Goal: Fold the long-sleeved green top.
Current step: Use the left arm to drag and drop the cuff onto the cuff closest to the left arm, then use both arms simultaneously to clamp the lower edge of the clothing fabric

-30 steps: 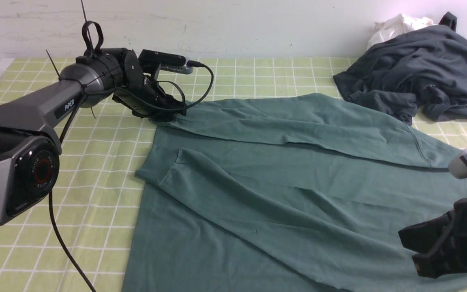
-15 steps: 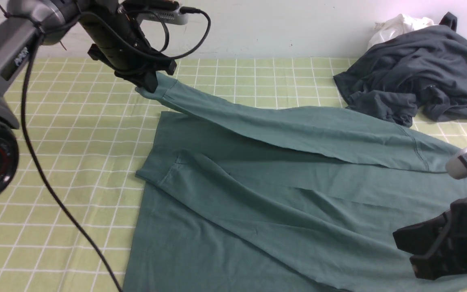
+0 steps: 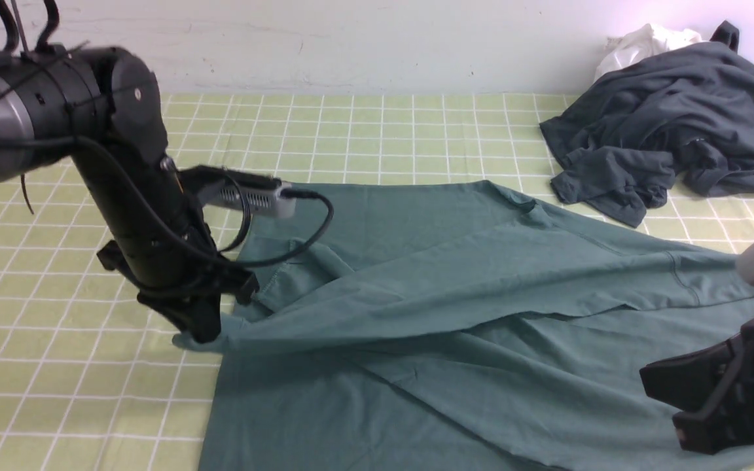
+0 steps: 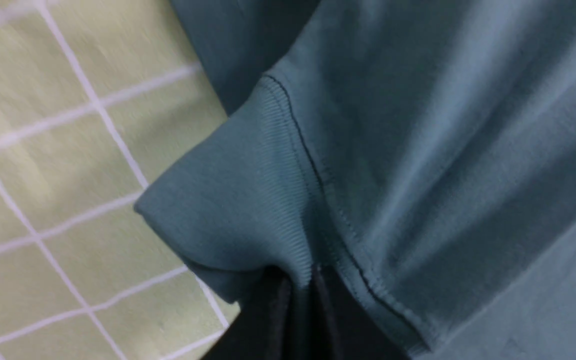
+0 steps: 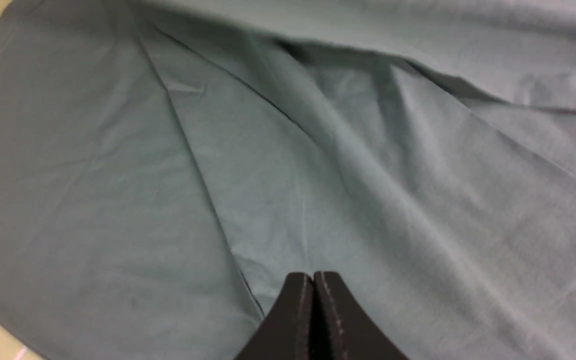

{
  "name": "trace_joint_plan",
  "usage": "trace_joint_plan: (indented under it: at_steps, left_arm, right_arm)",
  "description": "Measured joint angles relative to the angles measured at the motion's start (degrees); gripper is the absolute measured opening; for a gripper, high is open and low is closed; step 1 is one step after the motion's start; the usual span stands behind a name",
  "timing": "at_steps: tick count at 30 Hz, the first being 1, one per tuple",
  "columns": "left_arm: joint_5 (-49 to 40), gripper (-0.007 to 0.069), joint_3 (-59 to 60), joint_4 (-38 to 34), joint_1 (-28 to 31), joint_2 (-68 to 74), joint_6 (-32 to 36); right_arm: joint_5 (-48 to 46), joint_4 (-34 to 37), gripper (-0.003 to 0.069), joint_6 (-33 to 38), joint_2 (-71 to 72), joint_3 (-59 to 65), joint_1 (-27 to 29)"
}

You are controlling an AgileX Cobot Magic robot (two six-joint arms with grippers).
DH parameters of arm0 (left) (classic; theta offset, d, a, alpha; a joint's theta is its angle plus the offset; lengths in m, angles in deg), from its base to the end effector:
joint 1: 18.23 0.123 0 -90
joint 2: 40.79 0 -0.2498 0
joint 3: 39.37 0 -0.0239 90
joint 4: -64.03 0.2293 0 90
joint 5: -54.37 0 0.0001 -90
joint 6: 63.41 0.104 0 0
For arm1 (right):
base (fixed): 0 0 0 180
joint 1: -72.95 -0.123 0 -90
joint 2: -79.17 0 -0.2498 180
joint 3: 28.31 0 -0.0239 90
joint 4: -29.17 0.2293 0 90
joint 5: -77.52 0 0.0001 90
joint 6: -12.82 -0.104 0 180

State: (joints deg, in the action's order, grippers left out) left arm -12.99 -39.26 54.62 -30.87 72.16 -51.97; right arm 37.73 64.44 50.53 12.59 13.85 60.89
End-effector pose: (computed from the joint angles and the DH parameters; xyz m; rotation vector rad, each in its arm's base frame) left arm 0.3063 -0.0848 0.1824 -0.5537 -3.0743 0.2367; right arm 0.1716 0.0760 0.2240 -0.6094 2.3916 0.4923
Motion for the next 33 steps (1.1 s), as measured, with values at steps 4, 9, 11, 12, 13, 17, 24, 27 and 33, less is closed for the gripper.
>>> trace_joint_plan:
  at_steps: [4, 9, 11, 12, 13, 17, 24, 27, 33]
  left_arm:
    - [-0.4, 0.0076, 2.5, 0.6, -1.1, -0.2, 0.0]
    - [-1.3, 0.0188, 3.6, 1.3, -2.7, -2.6, 0.0]
    - [-1.4, 0.0274, 4.8, 1.5, -4.1, -5.2, 0.0]
    - [-1.4, 0.0318, 5.6, 1.5, -4.8, -6.6, 0.0]
    - [-1.4, 0.0347, 6.3, 1.5, -5.2, -7.6, 0.0]
    - [-1.1, 0.0437, 12.7, 1.8, -9.6, -13.0, 0.5]
    - [14.7, 0.0451, 31.7, 6.2, -24.0, -19.6, 14.9]
    - [20.0, 0.0451, 36.4, 6.4, -27.8, -19.6, 20.6]
    - [22.9, 0.0449, 40.5, 5.3, -30.3, -18.3, 25.5]
  right_arm:
    - [-0.2, 1.2, -0.001, 1.0, 0.0, 0.0, 0.0]
    - [-1.2, 2.0, -0.001, 2.2, 0.0, 0.0, 0.0]
    - [-1.7, 2.2, -0.001, 2.5, 0.0, 0.0, 0.0]
    - [-1.8, 2.2, -0.001, 2.5, 0.0, 0.0, 0.0]
    - [-1.8, 2.2, -0.001, 2.5, 0.0, 0.0, 0.0]
    - [-1.8, 2.2, -0.001, 2.7, 0.0, 0.0, 0.0]
    - [-1.9, 2.2, -0.001, 2.7, 0.0, 0.0, 0.0]
    - [-1.9, 2.2, -0.001, 2.7, 0.0, 0.0, 0.0]
    - [-1.9, 2.6, -0.001, 2.7, 0.0, 0.0, 0.0]
